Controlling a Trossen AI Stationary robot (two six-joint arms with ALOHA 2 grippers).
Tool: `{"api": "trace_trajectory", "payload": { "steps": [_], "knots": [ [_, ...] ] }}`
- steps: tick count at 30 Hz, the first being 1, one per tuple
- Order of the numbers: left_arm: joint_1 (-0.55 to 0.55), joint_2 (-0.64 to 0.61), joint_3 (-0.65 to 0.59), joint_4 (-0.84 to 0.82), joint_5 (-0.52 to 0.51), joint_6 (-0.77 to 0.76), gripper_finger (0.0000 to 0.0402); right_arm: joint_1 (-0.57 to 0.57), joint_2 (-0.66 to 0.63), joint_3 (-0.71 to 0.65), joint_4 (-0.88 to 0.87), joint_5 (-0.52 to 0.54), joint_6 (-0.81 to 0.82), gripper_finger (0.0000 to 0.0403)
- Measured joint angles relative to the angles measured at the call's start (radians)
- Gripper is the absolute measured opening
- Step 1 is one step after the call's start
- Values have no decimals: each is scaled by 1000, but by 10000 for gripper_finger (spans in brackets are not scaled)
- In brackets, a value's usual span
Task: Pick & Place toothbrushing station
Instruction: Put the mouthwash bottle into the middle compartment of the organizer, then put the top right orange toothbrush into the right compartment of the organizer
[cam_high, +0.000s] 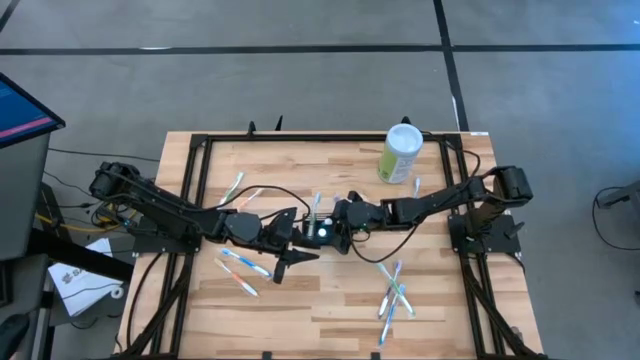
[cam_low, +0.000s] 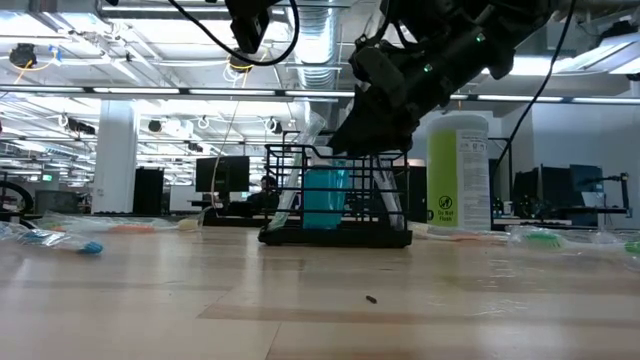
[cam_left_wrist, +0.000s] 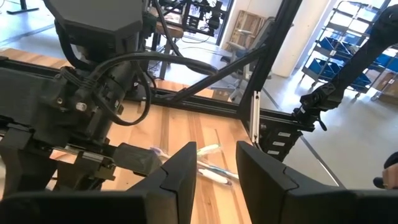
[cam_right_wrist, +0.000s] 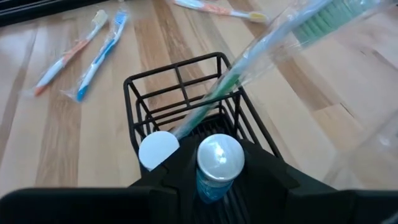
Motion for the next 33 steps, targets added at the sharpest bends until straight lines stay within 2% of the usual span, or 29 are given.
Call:
{"api": "trace_trajectory", "payload": {
  "steps": [11,16,21,27,33],
  "knots": [
    [0,0,0,0,0,0,108,1,0,20,12,0,-18,108],
    [0,0,0,1,0,-1,108,6,0,69,-68,1,-58,110],
    [-4,0,0,1,1,-1,108,0,0,84,-128,1,-51,132],
    [-4,0,0,1,3,0,108,2,0,84,-122,1,-48,170],
    [-4,0,0,1,3,0,108,24,-17,84,-136,1,-48,173]
  ]
}}
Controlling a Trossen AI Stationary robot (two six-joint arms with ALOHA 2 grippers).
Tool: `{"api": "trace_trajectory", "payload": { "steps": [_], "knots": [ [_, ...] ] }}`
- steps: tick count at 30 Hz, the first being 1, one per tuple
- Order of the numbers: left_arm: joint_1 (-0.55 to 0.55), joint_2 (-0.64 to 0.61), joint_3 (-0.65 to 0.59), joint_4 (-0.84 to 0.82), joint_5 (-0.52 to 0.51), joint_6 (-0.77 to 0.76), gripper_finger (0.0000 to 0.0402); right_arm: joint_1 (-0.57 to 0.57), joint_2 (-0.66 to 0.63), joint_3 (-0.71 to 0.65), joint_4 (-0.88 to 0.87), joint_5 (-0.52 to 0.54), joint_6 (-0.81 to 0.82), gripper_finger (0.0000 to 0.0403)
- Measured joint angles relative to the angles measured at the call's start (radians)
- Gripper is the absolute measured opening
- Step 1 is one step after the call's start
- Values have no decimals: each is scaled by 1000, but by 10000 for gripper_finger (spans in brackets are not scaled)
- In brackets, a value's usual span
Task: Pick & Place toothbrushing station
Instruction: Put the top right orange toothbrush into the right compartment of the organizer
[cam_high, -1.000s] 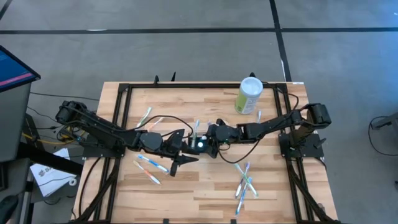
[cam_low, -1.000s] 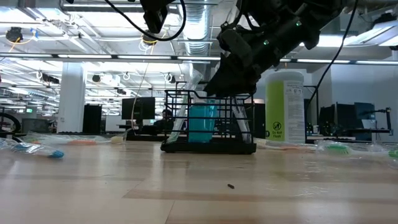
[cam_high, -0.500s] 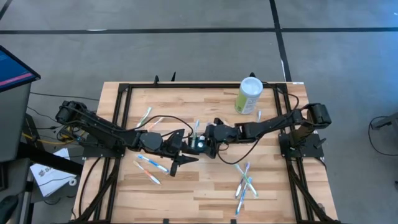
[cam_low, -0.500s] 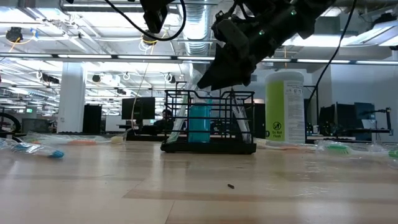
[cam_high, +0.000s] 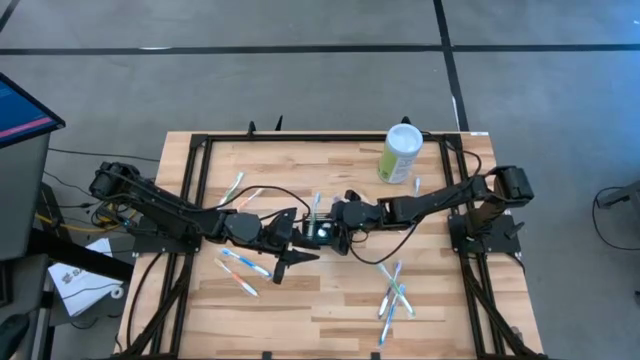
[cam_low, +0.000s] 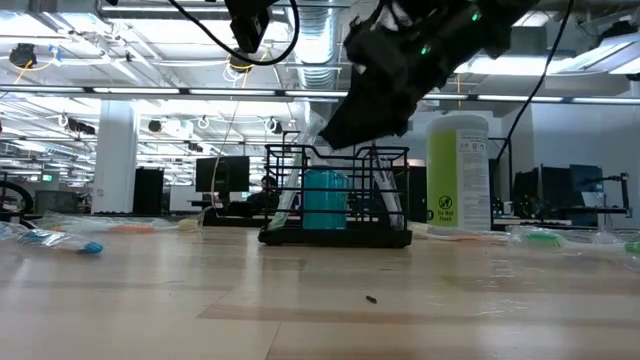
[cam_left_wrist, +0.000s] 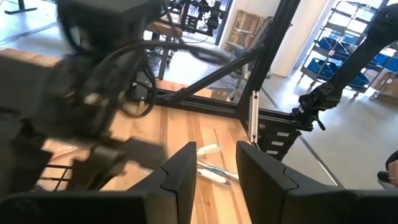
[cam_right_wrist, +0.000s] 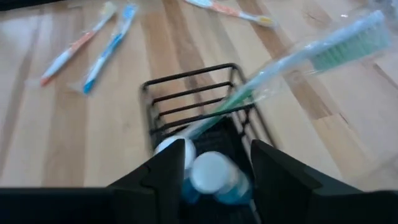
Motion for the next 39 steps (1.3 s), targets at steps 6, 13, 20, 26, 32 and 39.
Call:
{"api": "trace_trajectory", "payload": {
  "steps": [6,13,20,26,32,39],
  "knots": [
    [0,0,0,-1,-3,0,108,41,-75,1,-52,32,0,145],
    [0,0,0,0,-2,0,108,80,-168,1,-270,74,65,114],
    [0,0,0,0,-2,1,108,81,-216,0,-506,134,210,113],
    [0,0,0,0,-2,1,108,75,-249,0,-588,185,253,113],
    [0,0,0,-1,-2,1,108,17,-253,-16,-692,189,322,113],
    [-5,0,0,-1,1,1,108,-80,-253,-126,-600,111,321,113]
  ]
}}
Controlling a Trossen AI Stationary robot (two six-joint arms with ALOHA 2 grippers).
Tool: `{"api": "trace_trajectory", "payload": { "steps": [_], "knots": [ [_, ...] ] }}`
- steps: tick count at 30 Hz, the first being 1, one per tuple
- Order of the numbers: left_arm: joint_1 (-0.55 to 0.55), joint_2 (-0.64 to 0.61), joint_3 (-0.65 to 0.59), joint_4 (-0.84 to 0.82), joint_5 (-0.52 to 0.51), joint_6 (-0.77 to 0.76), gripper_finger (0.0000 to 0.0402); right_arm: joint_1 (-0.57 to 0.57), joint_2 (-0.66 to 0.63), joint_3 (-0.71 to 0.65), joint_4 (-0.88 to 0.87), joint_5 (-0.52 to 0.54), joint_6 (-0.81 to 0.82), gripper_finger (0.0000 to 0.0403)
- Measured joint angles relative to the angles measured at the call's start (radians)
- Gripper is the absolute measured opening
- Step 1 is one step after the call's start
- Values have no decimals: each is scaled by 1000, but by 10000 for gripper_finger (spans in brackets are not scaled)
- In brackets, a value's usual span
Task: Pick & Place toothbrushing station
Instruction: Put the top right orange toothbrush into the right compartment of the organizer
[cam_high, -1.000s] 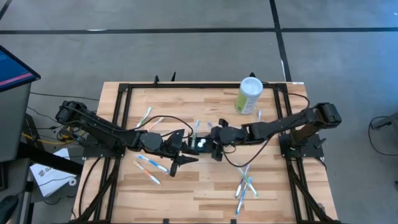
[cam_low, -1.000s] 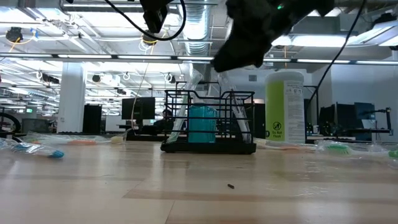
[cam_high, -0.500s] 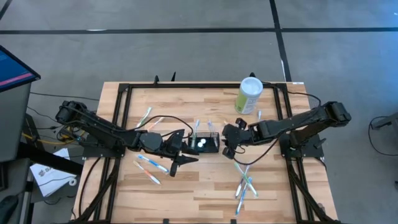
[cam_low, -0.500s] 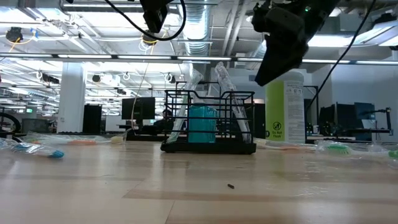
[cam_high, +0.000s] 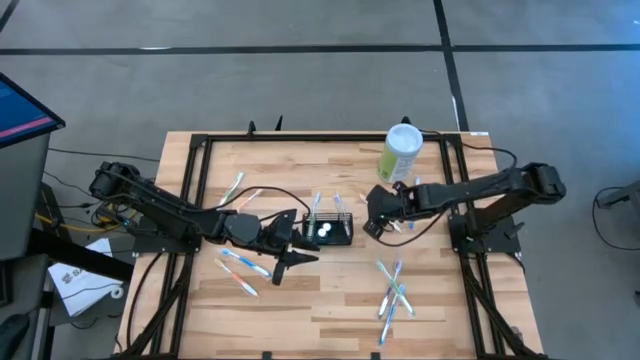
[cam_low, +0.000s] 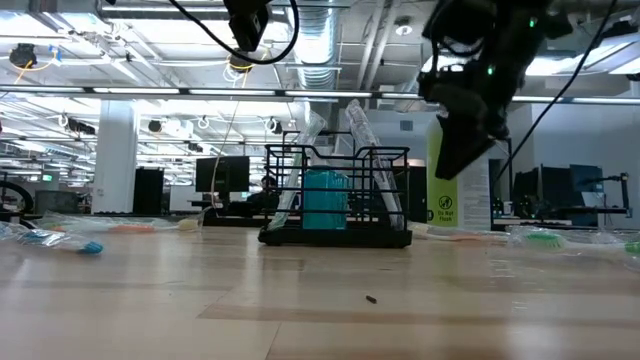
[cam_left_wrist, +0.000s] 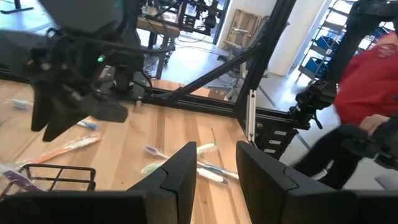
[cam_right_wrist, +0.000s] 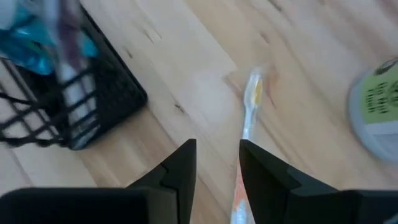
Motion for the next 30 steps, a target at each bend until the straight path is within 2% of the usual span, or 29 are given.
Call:
{"api": "trace_trajectory", "payload": {
  "steps": [10,17,30],
  "knots": [
    [0,0,0,0,-1,-2,108,-124,0,-117,133,-65,-16,113],
    [2,0,0,1,-4,-2,108,-150,0,-156,233,-118,-62,113],
    [-1,0,0,9,-3,-3,108,-195,41,-160,246,-131,-104,113]
  ]
}}
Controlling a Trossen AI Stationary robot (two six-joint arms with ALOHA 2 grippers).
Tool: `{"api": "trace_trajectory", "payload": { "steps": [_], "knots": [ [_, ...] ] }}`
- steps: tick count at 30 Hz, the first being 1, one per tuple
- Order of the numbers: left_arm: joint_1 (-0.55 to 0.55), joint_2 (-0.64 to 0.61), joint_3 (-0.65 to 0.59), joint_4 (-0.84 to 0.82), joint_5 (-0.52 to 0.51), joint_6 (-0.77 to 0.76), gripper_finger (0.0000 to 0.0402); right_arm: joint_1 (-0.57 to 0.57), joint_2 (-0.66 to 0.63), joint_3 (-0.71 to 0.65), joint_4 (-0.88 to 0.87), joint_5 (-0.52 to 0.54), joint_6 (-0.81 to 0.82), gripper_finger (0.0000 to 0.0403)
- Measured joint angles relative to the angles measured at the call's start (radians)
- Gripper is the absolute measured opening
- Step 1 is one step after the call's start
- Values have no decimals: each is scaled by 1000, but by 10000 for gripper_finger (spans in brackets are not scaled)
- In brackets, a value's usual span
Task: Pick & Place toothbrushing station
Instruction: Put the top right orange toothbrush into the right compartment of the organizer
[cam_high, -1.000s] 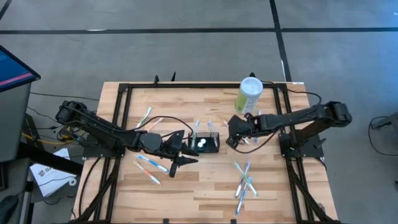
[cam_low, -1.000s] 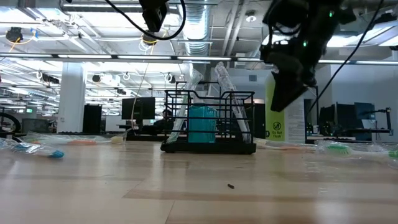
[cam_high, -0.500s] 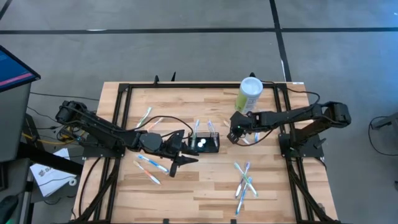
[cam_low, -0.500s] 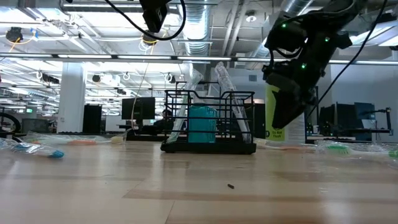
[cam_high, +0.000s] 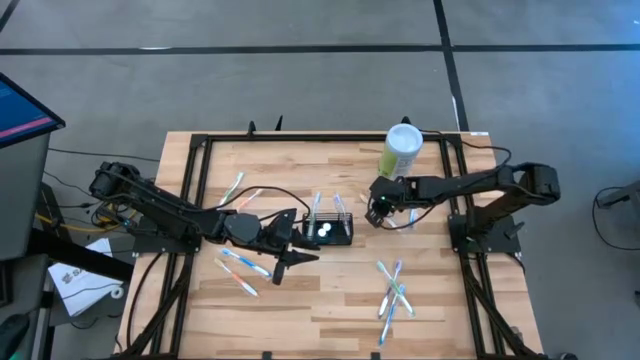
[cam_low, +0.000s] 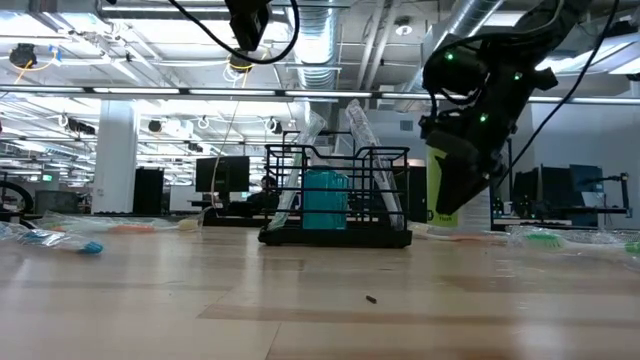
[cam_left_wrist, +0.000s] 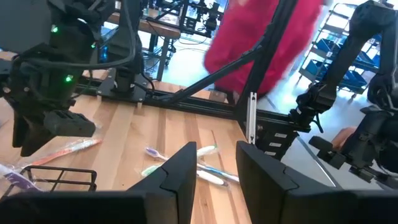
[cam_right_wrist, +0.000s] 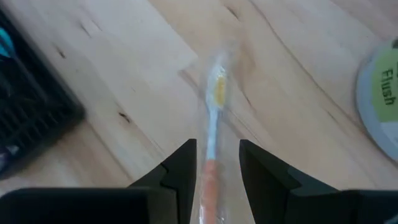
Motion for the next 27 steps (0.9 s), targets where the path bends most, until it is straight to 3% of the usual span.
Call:
{"api": "trace_trajectory", "payload": {
  "steps": [18,22,27],
  "knots": [
    [0,0,0,12,1,0,108,-26,154,3,107,-6,-72,110],
    [2,0,0,13,3,0,108,-19,154,3,112,-5,-72,85],
    [2,0,0,13,3,0,108,-24,150,2,116,-9,-72,19]
  ]
}}
